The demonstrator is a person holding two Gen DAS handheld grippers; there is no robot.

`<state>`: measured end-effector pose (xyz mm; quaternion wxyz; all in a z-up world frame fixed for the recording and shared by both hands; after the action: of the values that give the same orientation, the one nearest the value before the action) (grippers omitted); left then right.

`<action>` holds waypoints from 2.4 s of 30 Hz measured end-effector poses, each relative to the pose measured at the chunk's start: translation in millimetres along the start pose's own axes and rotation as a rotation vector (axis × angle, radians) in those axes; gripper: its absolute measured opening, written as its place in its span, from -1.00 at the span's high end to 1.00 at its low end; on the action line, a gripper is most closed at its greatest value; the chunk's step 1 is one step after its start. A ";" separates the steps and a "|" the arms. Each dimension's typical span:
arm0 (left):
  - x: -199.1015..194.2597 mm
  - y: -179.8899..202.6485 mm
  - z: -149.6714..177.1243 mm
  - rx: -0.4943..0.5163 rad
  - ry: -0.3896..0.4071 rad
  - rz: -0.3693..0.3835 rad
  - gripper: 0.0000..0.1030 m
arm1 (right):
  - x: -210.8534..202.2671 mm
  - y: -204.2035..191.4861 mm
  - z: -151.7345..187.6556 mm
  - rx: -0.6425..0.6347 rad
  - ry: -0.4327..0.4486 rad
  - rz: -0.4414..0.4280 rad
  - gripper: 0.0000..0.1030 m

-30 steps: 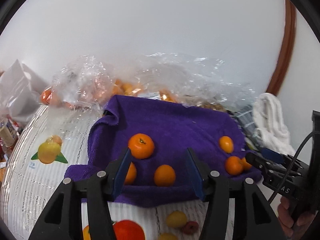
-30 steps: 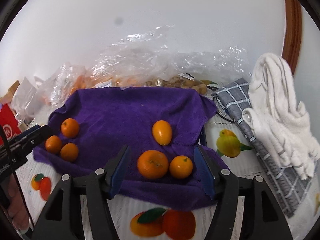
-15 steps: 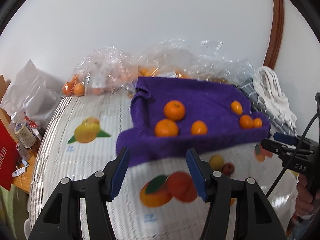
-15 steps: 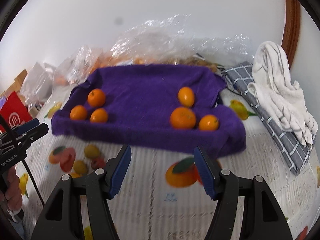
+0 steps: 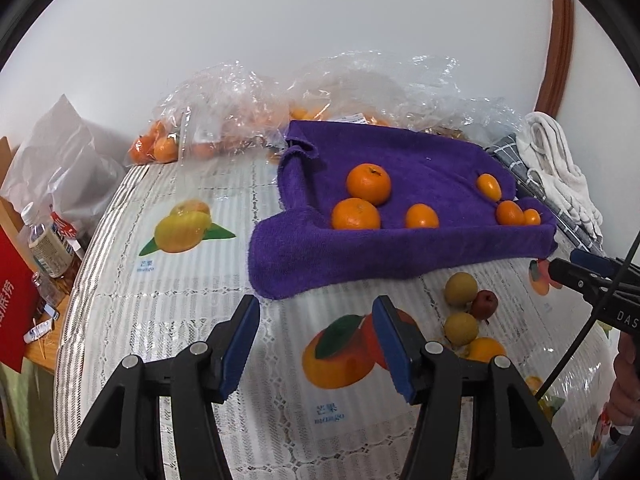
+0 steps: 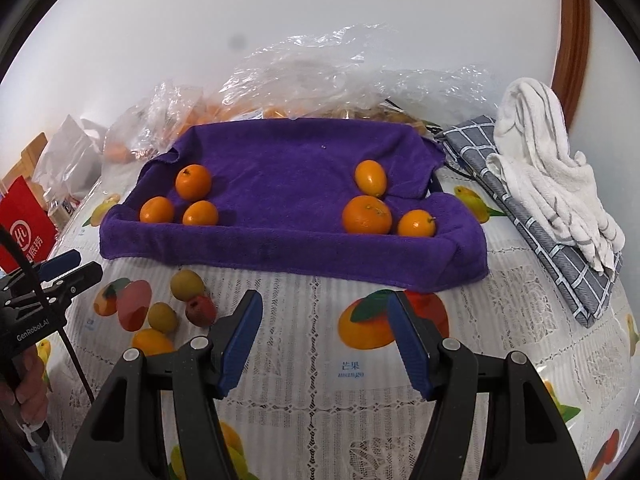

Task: Organize fruits
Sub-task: 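Grasp a small red fruit with the right tool while the left tool grasps an orange, then carry the red fruit in the right tool while the left tool carries its orange to the towel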

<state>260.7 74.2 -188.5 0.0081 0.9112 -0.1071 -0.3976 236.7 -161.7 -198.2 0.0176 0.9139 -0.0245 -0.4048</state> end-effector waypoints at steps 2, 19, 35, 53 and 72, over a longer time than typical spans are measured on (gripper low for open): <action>1.1 -3.5 0.0 -0.009 -0.002 -0.009 -0.10 | 2.5 -0.4 0.4 0.015 -0.007 -0.020 -0.25; 14.3 -15.9 4.7 -0.026 -0.044 -0.039 -0.10 | 30.1 -40.0 11.2 -0.077 -0.072 -0.114 -0.25; 18.1 -16.4 5.0 -0.021 -0.029 -0.016 -0.10 | 34.3 -70.4 14.3 -0.162 -0.089 -0.216 0.22; 11.5 -0.6 9.2 0.039 -0.024 0.019 -0.09 | 7.4 -7.5 27.4 -0.119 -0.022 -0.049 0.54; 1.5 97.7 41.9 -0.007 -0.132 0.151 -0.10 | -41.6 88.8 75.3 0.003 0.013 0.028 0.54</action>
<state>212.8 -18.7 -208.5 0.0341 0.8725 -0.1742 -0.4553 150.3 -248.7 -213.4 0.0220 0.9161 -0.0379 -0.3986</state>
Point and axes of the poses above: each gripper's, at about its wrist camera, not at the fingertips, and x roughly the way its jaws point, y to its right, z to its underside, the point moved 4 cm from there along x, roughly the way its jaws point, and after that the axes turned 3 degrees about z, right-handed, at the moved point
